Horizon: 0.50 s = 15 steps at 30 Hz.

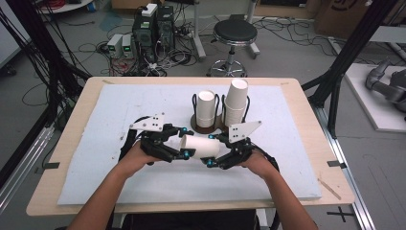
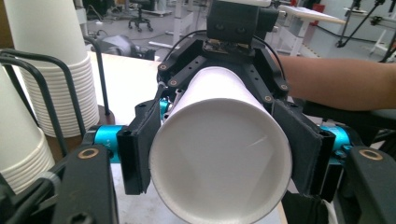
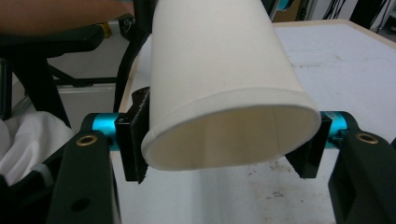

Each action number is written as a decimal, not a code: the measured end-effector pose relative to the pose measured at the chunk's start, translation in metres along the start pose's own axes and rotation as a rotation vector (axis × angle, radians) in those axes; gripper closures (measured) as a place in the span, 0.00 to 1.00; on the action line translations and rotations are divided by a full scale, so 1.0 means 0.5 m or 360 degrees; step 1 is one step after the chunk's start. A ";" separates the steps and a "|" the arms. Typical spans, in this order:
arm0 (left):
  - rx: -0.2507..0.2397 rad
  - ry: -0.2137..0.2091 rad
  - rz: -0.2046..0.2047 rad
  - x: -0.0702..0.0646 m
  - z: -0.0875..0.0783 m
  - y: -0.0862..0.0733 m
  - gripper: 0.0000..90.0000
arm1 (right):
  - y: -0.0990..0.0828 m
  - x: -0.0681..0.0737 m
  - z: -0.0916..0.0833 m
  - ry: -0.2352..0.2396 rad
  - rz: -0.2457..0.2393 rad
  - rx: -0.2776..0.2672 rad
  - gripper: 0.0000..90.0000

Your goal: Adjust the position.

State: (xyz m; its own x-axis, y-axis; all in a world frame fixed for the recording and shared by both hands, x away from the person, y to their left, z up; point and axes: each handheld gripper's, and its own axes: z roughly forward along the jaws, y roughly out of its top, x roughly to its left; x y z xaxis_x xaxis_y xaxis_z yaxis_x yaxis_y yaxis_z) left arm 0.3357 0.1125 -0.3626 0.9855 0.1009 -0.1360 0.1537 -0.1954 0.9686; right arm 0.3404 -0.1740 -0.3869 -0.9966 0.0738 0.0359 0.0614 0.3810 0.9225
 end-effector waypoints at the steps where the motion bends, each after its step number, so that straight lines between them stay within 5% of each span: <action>1: -0.0013 -0.0010 -0.0008 0.000 -0.001 -0.001 0.40 | 0.000 0.001 0.000 0.0013 0.0006 -0.0001 0.39; 6: -0.0069 -0.0021 0.0000 0.000 -0.006 -0.001 0.40 | 0.000 0.000 0.002 0.0043 0.0120 -0.0087 0.20; 11: -0.0117 -0.0029 0.0011 0.000 -0.011 0.001 0.40 | 0.000 -0.001 0.003 0.0013 0.0192 -0.0143 0.19; 15: -0.0085 -0.0041 0.0008 -0.001 -0.006 -0.003 0.40 | 0.001 0.000 0.007 0.0025 0.0138 -0.0151 0.21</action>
State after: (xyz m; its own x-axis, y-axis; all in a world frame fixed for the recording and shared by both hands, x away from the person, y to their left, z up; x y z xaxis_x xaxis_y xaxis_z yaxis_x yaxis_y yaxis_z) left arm 0.3347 0.1156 -0.3634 0.9879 0.0749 -0.1361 0.1457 -0.1432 0.9789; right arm 0.3404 -0.1705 -0.3877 -0.9886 0.0880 0.1224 0.1427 0.2851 0.9478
